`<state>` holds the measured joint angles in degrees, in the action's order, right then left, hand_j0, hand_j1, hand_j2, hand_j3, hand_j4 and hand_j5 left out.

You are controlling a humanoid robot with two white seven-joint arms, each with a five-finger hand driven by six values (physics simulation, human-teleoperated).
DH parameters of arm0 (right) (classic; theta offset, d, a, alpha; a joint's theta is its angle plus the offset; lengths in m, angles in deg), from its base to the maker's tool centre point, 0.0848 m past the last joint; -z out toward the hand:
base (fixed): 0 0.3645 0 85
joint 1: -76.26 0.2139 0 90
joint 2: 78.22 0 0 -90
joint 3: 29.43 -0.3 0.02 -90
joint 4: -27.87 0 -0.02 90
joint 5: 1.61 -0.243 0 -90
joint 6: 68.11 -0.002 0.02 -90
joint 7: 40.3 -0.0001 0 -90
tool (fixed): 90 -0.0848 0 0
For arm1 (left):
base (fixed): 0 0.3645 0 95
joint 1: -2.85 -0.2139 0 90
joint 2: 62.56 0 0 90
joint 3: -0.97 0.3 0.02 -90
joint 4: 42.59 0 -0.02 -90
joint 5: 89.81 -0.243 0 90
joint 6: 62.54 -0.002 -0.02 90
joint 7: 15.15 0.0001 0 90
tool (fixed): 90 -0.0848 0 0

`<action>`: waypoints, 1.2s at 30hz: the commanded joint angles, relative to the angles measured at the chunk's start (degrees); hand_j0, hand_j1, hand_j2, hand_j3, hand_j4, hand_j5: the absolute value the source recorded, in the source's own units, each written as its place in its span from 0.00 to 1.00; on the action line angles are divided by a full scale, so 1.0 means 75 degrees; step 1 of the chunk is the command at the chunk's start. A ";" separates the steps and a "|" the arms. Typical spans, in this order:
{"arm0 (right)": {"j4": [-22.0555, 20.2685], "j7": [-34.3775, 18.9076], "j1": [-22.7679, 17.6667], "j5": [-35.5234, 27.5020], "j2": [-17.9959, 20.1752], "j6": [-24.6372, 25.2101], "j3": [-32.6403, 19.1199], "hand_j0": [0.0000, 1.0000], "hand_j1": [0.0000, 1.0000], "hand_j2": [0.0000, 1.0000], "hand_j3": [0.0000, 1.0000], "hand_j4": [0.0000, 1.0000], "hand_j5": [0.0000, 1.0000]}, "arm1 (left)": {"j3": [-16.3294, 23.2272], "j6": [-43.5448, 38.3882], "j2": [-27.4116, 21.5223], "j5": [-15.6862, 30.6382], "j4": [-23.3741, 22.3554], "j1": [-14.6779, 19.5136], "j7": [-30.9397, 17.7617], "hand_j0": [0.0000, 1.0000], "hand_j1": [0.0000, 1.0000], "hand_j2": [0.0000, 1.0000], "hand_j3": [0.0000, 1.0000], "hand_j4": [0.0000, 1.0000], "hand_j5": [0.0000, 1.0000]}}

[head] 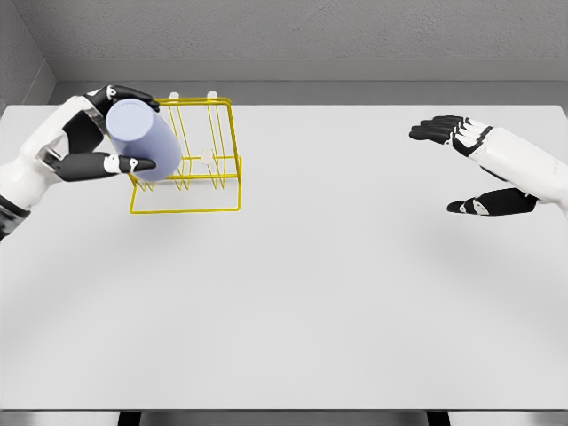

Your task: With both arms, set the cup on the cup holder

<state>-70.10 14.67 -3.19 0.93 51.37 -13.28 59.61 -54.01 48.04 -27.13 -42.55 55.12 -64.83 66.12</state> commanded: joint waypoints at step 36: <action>0.0020 0.0004 0.0000 -0.0058 0.0006 0.0023 -0.0001 1.00 1.00 1.00 1.00 1.00 1.00 | 0.0065 -0.0740 0.0280 -0.0066 -0.0303 0.0082 -0.0008 0.98 0.98 0.98 0.98 0.98 0.98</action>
<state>-69.93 14.67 -3.19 0.94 51.37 -13.28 59.61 -53.50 43.13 -24.95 -43.15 52.85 -64.21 66.03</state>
